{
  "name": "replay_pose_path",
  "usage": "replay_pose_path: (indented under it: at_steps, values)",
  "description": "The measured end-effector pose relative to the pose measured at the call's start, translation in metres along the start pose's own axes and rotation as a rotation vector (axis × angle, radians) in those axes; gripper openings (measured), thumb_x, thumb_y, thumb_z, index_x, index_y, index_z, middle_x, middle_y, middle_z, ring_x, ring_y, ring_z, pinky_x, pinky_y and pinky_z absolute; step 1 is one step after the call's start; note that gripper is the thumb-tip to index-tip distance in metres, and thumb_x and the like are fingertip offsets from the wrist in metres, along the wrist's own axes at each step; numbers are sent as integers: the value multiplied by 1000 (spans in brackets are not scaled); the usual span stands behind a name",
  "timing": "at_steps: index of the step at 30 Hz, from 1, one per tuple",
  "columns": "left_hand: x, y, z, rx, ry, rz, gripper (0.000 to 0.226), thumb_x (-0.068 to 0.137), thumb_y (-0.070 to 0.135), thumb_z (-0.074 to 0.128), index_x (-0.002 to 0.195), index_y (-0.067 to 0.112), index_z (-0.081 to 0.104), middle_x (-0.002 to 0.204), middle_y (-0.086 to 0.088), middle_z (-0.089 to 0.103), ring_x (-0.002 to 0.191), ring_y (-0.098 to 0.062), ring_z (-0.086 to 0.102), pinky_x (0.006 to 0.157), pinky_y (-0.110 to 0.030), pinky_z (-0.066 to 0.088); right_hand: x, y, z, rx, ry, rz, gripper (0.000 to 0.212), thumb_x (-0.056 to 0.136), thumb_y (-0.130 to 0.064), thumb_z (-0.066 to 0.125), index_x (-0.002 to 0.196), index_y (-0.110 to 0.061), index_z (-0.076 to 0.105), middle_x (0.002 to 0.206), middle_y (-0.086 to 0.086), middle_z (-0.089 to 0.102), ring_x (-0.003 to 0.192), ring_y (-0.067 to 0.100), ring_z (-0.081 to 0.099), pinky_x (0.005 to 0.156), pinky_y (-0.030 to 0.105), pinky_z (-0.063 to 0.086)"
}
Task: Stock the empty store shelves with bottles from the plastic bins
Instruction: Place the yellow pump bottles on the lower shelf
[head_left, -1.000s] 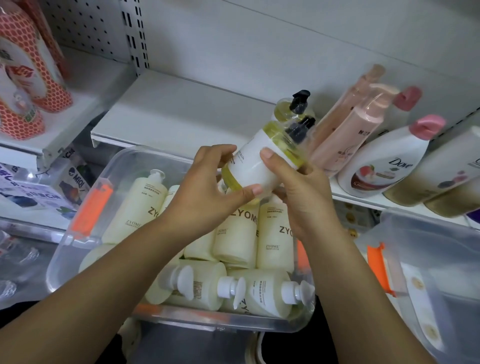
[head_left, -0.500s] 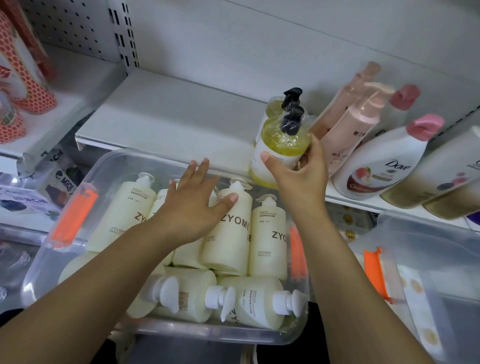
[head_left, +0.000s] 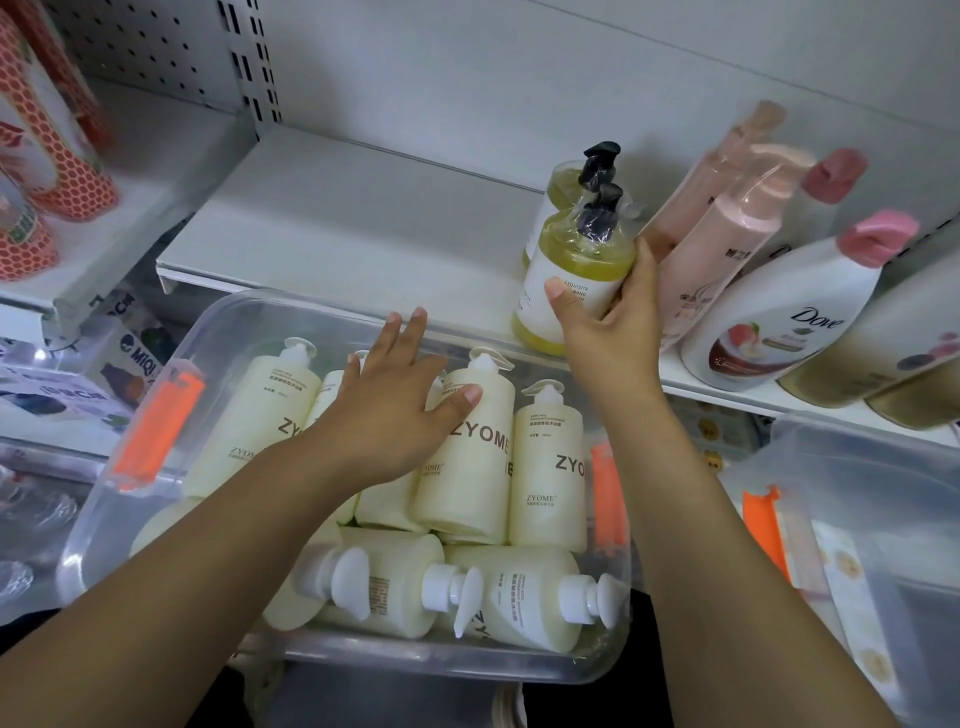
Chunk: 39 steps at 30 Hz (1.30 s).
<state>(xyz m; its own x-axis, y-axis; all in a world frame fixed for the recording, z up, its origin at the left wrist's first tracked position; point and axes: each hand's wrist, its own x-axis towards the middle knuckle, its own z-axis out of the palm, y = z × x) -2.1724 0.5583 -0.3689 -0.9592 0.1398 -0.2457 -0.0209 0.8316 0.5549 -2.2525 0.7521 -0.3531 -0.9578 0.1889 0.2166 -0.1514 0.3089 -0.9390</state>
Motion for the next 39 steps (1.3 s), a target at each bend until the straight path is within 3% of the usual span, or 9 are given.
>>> replay_pose_path:
  at_steps: [5, 9, 16, 24, 27, 30, 33, 36, 39]
  values:
    - [-1, 0, -1, -25, 2, 6, 61, 96, 63, 33, 143, 25, 47, 167, 8, -13, 151, -10, -21, 123, -50, -2, 1, 1, -1, -46, -24, -9, 83, 88, -15, 74, 155, -16, 25, 146, -1, 52, 131, 11, 53, 114, 41, 42]
    - [-2, 1, -2, -51, 0, -5, 60, 97, 61, 35, 144, 25, 46, 167, 8, -11, 151, -9, -20, 124, -50, -1, 6, 4, 3, -58, -10, 4, 89, 83, -26, 73, 156, -22, 22, 154, 1, 43, 139, 17, 45, 117, 45, 36]
    - [-6, 2, -5, -58, -6, -14, 60, 99, 61, 34, 147, 26, 43, 167, 9, -10, 152, -8, -17, 124, -51, 0, 11, 12, 2, -106, -25, -2, 89, 80, -26, 73, 154, -29, 23, 153, -1, 43, 139, 16, 45, 118, 44, 36]
    - [-10, -3, -14, -77, -17, 1, 61, 99, 59, 36, 150, 26, 40, 167, 10, -5, 152, -7, -12, 124, -49, 1, 9, 13, 0, -244, -28, -13, 96, 89, -24, 74, 159, -22, 9, 159, 3, 36, 143, 20, 40, 119, 43, 33]
    - [-15, -5, -17, -185, 69, -2, 53, 99, 57, 43, 142, 27, 50, 165, 13, 18, 152, -8, 13, 122, -39, 21, 6, 17, -2, -216, -13, -52, 110, 82, -37, 75, 158, -30, -4, 164, 0, 27, 147, 15, 35, 121, 45, 31]
    - [-20, -9, -26, -304, 241, -2, 36, 98, 47, 54, 125, 26, 65, 130, 19, 57, 122, -12, 55, 94, -25, 45, -4, 14, -4, -228, -31, -50, 118, 79, -44, 77, 159, -28, -8, 164, -3, 27, 146, 12, 36, 120, 43, 32]
    - [-27, -21, -37, -326, 346, -36, 29, 96, 43, 59, 118, 26, 69, 109, 14, 65, 84, -14, 65, 66, -15, 49, -26, -1, -6, -281, -39, -45, 101, 89, -39, 71, 160, -19, 3, 160, -3, 37, 143, 11, 40, 119, 37, 34]
    - [-34, -35, -47, -286, 389, -76, 29, 97, 38, 60, 117, 19, 70, 111, 7, 68, 89, -15, 65, 74, -21, 45, -60, -21, -11, -284, 94, -67, 57, 95, -33, 66, 142, -10, 43, 137, 2, 59, 125, 10, 56, 107, 34, 47]
    - [-39, -47, -56, -209, 388, -116, 33, 97, 40, 57, 118, 18, 69, 111, 2, 70, 75, -10, 62, 66, -23, 44, -89, -41, -10, -372, 155, -59, 29, 96, -31, 65, 115, -11, 60, 104, -3, 67, 95, 10, 64, 88, 37, 55]
